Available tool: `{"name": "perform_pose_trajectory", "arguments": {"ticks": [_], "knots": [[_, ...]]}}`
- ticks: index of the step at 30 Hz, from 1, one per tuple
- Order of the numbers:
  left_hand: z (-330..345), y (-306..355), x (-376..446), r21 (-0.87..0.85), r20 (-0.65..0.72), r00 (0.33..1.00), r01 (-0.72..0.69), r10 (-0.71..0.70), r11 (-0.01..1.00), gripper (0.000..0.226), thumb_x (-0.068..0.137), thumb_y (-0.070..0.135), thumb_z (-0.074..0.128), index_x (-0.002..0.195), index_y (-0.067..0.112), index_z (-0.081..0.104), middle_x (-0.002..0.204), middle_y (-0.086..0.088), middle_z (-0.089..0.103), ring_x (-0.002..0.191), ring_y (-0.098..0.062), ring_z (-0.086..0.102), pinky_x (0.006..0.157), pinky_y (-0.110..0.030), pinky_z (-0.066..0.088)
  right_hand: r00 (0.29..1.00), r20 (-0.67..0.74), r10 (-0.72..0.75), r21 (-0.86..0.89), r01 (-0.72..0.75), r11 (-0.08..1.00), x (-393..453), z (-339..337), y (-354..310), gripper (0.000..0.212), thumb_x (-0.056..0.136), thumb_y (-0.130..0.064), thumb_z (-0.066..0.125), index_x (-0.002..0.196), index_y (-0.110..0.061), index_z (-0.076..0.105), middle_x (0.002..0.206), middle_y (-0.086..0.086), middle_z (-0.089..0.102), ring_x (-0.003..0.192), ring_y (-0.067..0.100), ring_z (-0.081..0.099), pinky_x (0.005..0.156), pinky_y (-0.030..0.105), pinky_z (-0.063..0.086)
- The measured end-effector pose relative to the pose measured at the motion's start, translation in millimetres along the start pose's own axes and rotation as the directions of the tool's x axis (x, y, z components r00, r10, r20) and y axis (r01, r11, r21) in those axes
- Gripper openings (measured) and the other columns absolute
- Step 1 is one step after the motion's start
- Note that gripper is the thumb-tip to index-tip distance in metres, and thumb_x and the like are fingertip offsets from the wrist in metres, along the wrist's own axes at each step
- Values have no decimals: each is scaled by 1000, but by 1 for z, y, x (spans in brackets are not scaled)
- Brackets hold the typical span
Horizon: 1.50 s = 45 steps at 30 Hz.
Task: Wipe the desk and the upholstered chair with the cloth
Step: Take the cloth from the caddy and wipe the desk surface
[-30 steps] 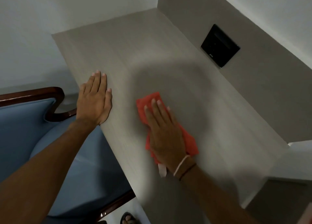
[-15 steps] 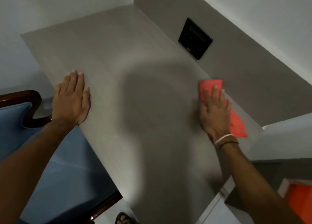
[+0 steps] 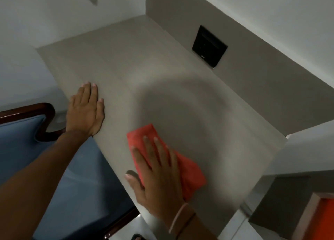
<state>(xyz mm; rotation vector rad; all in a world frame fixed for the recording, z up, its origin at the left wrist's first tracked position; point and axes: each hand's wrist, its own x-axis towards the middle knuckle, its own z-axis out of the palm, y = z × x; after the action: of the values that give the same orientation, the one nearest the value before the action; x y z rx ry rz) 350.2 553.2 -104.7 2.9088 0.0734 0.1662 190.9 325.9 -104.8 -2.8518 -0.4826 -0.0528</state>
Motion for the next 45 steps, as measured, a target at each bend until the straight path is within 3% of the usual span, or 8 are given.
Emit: {"name": "perform_pose_trajectory", "arguments": {"ticks": [9, 19, 25, 29, 32, 35, 40, 45], "knots": [[2, 0, -1, 30, 5, 1000, 15, -15, 999, 63, 103, 33, 18, 157, 0, 23, 164, -22, 23, 153, -36, 22, 123, -50, 21, 961, -18, 276, -137, -276, 951, 86, -40, 141, 73, 95, -62, 25, 157, -25, 34, 169, 21, 16, 155, 42, 19, 120, 58, 28], [1, -6, 0, -9, 7, 1000, 0, 0, 1000, 64, 103, 34, 18, 156, 1, 26, 164, -22, 25, 152, -35, 24, 121, -49, 22, 980, 50, -195, 12, 194, 981, 27, 7, 2, 62, 105, -46, 22, 163, -27, 12, 173, 7, 7, 160, 25, 3, 125, 47, 29], [-1, -10, 5, -190, 79, 996, 54, -40, 980, 55, 109, 33, 19, 157, 6, 26, 167, -16, 20, 155, -28, 15, 126, -44, 9, 969, -18, 248, -39, -249, 968, 61, -24, 58, 60, 104, -42, 33, 160, -24, 26, 171, 16, 11, 159, 32, 13, 124, 51, 25], [-33, 13, -15, -565, 66, 989, 146, -132, 812, 33, 111, 27, 26, 126, 23, 55, 133, 1, 53, 143, -24, 34, 126, -18, 4, 972, 34, 234, 385, -229, 894, 96, -21, -14, 56, 107, -42, 33, 159, -24, 28, 172, 13, 8, 160, 25, 2, 131, 46, 7], [-42, 54, -66, -455, -67, 985, 112, -159, 883, 57, 106, 34, 23, 147, 0, 45, 157, -21, 39, 149, -32, 33, 125, -35, 18, 936, -46, 350, 755, -196, 625, 105, -41, -19, 52, 105, -34, 36, 153, -14, 42, 167, 11, 30, 157, 22, 20, 130, 39, 13], [-26, 106, -120, -231, 106, 994, 24, 1, 973, 72, 99, 50, 15, 157, 11, 30, 166, -19, 20, 154, -34, 19, 125, -48, 19, 879, -281, 384, 621, -139, 772, 120, -58, 32, 44, 102, -19, 41, 139, 0, 57, 150, 22, 53, 149, 33, 39, 125, 42, 29], [15, 113, -129, -15, 27, 998, -63, 64, 998, 59, 105, 47, 32, 158, 20, 30, 166, -18, 16, 155, -34, 13, 123, -57, 18, 997, 60, 43, 55, -46, 997, 159, -31, 95, 49, 107, -27, 42, 155, -17, 39, 167, 16, 27, 158, 29, 20, 129, 43, 14], [17, 37, -47, 90, 48, 959, -283, 279, 955, 60, 101, 49, 28, 156, 28, 33, 167, -14, 20, 155, -32, 17, 117, -64, 21, 998, -4, -57, -64, 57, 996, 177, -17, 109, 53, 106, -36, 43, 157, -23, 36, 167, 15, 29, 155, 29, 27, 128, 46, 19]]}}
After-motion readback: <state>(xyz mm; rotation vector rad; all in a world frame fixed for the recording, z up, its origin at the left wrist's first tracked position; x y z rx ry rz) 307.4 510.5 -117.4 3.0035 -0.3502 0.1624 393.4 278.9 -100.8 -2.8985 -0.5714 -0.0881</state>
